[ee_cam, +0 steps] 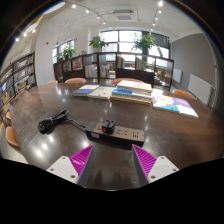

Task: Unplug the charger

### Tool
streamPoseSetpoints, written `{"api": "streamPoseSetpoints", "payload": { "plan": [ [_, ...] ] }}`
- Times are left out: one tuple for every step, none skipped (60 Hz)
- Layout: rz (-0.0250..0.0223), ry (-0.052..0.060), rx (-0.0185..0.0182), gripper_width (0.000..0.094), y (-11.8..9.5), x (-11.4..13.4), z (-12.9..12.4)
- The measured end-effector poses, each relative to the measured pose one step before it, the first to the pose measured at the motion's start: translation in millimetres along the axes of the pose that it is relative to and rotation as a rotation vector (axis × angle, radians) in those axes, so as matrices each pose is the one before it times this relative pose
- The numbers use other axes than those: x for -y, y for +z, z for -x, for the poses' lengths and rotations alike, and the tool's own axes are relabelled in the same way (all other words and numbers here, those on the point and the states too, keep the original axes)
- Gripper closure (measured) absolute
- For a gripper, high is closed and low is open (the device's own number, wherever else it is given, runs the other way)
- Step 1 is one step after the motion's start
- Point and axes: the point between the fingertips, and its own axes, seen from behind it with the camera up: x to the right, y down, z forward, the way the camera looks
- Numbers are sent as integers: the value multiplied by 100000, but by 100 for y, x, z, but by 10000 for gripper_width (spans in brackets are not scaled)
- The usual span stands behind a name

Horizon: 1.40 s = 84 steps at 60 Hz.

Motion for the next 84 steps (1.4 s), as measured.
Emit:
{"api": "streamPoseSetpoints", "payload": {
  "plan": [
    [340,183,-481,206,1231,389,273],
    [203,256,-473,213,1183,399,249],
    [-48,272,-387,212,1200,484,274],
    [-246,313,-328,216,1190,503,277],
    [-428,317,-381,218,1160,598,246],
    [-520,316,-477,218,1129,588,301],
    [-590,403,-502,226,1166,543,280],
    [-214,318,-341,234,321,742,-1355],
    [-608,626,-473,240,429,-390,738],
    [-128,349,-489,248,-1290,-231,-413],
    [-320,459,-460,257,756,32,421],
    [-367,330,-442,262,681,103,196],
    [-162,295,-486,274,609,29,167],
    [193,162,-396,284,474,49,8],
    [27,-76,-152,300,501,67,135],
    [-470,-362,-29,322,340,229,30],
    [-349,-201,19,348,859,548,-534],
    [-424,-208,-457,374,-311,-75,-247],
    [96,-6,-462,413,239,-92,-27],
    [497,-43,-429,459,217,-189,-50],
    [-203,-164,479,493,25,-67,228],
    [-1616,493,1572,545,68,299,440],
    [-828,795,468,632,-56,95,138],
    [-413,-118,-1019,633,751,-6,-138],
    [-680,764,281,635,-122,115,-152],
    [-913,980,-178,658,-48,22,-108],
    [-822,1268,-266,668,-70,9,-102],
    [-1204,1372,-324,685,-33,100,-59],
    [-1219,1163,-658,709,-36,54,-80],
    [-1227,659,-818,733,-10,39,-90],
    [-867,-216,-972,754,199,166,-147],
    [-676,-296,-625,757,139,120,151],
    [-552,-465,-699,776,21,12,47],
    [-591,-186,-432,789,0,59,41],
    [4,59,-389,791,33,-25,6],
    [329,390,-442,801,27,-21,-35],
    [598,718,-240,802,34,22,-28],
    [1482,1092,-181,813,17,-122,-62],
    [2381,1314,-15,817,49,206,-20],
    [2640,823,-332,822,-130,-270,-134],
    [3521,1429,-145,831,-5,41,-32],
    [2196,1834,-11,831,-287,393,32],
    [-4370,1670,27,831,-772,2181,-34],
    [-7581,1244,406,832,-912,3093,-78],
    [-7381,889,680,832,-941,3550,72],
    [-6405,594,366,832,-705,3450,17],
    [-5020,-40,-575,834,-786,2858,-352],
    [-4772,-354,-1069,833,-544,3065,-695],
    [-3184,-568,-1482,833,1117,2875,-243],
    [-3991,-1204,-885,833,-1279,2540,-1347],
    [-3691,-887,-1037,833,-297,2213,-990],
    [-3484,-866,-950,829,-243,1749,-1139],
    [-1990,-737,-624,826,-168,1290,-993],
    [-1088,-660,-281,824,-112,749,-993],
    [-321,-690,-49,823,-72,390,-989],
    [359,-777,-328,827,571,547,-443],
    [1551,-1119,-37,814,110,-564,-1391],
    [1298,-1545,-552,813,-81,-672,-1166],
    [1608,-1795,-937,804,-61,-887,-1222],
    [1875,-1860,-949,798,-47,-1155,-1301],
    [2020,-1774,-929,793,-205,-1371,-909],
    [2581,-1101,-1011,792,39,-1352,-1132],
    [2812,-657,-983,790,119,-1447,-1135],
    [2361,-416,-679,785,377,-2306,-499],
    [3368,-265,-90,772,546,-713,-1408],
    [2887,-509,194,764,217,-1219,-824],
    [2689,-288,419,764,285,-1514,-646],
    [2763,-102,527,765,282,-1413,-577],
    [2441,-32,139,763,137,-2191,29],
    [2520,-116,199,754,275,-1254,-515],
    [1678,-551,67,752,774,-2581,351],
    [2326,-531,925,747,-78,112,-1009],
    [1612,-654,733,743,170,-840,-272],
    [1180,-624,857,744,177,-774,-170],
    [951,-625,728,729,159,-727,-112],
    [832,-762,553,726,461,-960,307],
    [1274,-283,656,728,317,-970,100],
    [1378,-263,656,724,214,-754,56],
    [1260,-340,621,723,202,-693,50],
    [1081,-493,563,725,206,-645,65],
    [1049,-569,514,725,191,-618,85],
    [835,-435,341,722,419,-606,108],
    [804,-3,273,716,150,-516,33],
    [696,259,567,713,176,-469,138]
  ]
}}
